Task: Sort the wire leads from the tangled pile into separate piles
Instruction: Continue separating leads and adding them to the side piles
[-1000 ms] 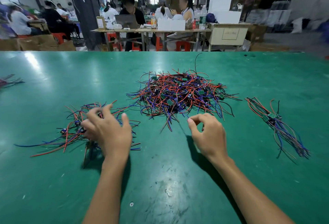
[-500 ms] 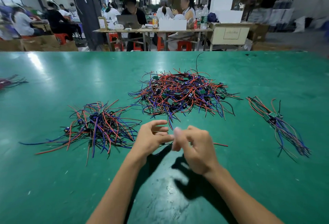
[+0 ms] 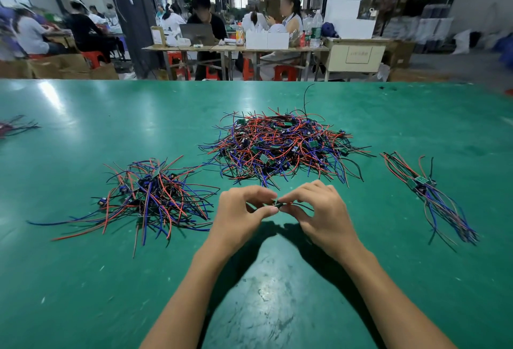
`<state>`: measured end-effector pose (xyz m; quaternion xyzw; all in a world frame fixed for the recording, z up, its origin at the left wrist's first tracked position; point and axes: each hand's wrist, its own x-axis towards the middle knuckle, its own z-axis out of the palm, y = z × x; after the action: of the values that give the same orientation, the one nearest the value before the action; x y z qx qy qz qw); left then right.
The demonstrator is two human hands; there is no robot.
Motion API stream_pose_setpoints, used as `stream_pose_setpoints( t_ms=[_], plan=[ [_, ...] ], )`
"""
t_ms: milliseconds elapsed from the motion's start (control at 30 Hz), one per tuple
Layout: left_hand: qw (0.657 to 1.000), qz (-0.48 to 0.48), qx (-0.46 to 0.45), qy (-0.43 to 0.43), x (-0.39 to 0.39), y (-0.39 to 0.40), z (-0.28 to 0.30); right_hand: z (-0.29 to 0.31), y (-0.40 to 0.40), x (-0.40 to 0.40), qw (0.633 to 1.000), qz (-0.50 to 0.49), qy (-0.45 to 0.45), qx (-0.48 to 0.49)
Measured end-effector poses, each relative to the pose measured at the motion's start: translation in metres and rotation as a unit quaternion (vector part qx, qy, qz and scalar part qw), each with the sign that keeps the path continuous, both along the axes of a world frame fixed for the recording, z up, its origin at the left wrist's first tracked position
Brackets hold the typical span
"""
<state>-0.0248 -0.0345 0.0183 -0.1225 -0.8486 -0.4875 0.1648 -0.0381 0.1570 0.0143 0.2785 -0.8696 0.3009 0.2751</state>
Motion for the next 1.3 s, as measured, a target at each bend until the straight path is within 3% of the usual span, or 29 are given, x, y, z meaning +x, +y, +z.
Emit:
stream_pose_setpoints(
  t_ms=[100,300,400,500,567,667,700,767,900,1033,1200,1300],
  plan=[
    [0.995,0.011,0.016,0.094,0.001,0.001,0.001,0.001,-0.001,0.0,0.997,0.005,0.045,-0.055],
    [0.99,0.017,0.021,0.141,0.0,-0.001,-0.001,0.002,0.001,-0.001,0.996,-0.017,0.033,-0.079],
    [0.967,0.124,0.031,0.221,-0.001,-0.012,0.01,0.003,0.001,-0.001,0.992,-0.066,0.05,-0.091],
    [0.899,0.317,0.069,0.295,-0.001,-0.042,0.017,0.002,0.001,-0.002,0.989,-0.105,0.047,-0.094],
    [0.865,0.435,0.067,0.239,0.001,-0.068,0.012,-0.001,0.001,-0.003,0.989,-0.122,0.018,-0.078],
    [0.849,0.527,0.008,-0.04,0.002,-0.084,0.0,-0.012,0.001,-0.008,0.986,-0.139,-0.094,-0.011],
    [0.839,0.535,-0.01,-0.1,0.002,-0.081,-0.002,-0.016,0.0,-0.01,0.979,-0.145,-0.14,0.021],
    [0.835,0.534,-0.049,-0.124,0.002,-0.072,0.0,-0.023,-0.006,-0.013,0.966,-0.162,-0.193,0.058],
    [0.843,0.53,-0.081,-0.033,0.0,-0.054,0.006,-0.019,-0.029,-0.028,0.956,-0.207,-0.198,0.057],
    [0.872,0.472,-0.097,0.082,-0.001,-0.035,0.009,-0.012,-0.059,-0.044,0.947,-0.241,-0.212,0.028],
    [0.916,0.365,-0.135,0.1,-0.005,-0.014,-0.003,-0.015,-0.071,-0.052,0.949,-0.256,-0.17,0.067],
    [0.928,0.335,-0.132,0.101,-0.007,-0.01,-0.007,-0.014,-0.066,-0.048,0.959,-0.239,-0.152,0.025]
  ],
)
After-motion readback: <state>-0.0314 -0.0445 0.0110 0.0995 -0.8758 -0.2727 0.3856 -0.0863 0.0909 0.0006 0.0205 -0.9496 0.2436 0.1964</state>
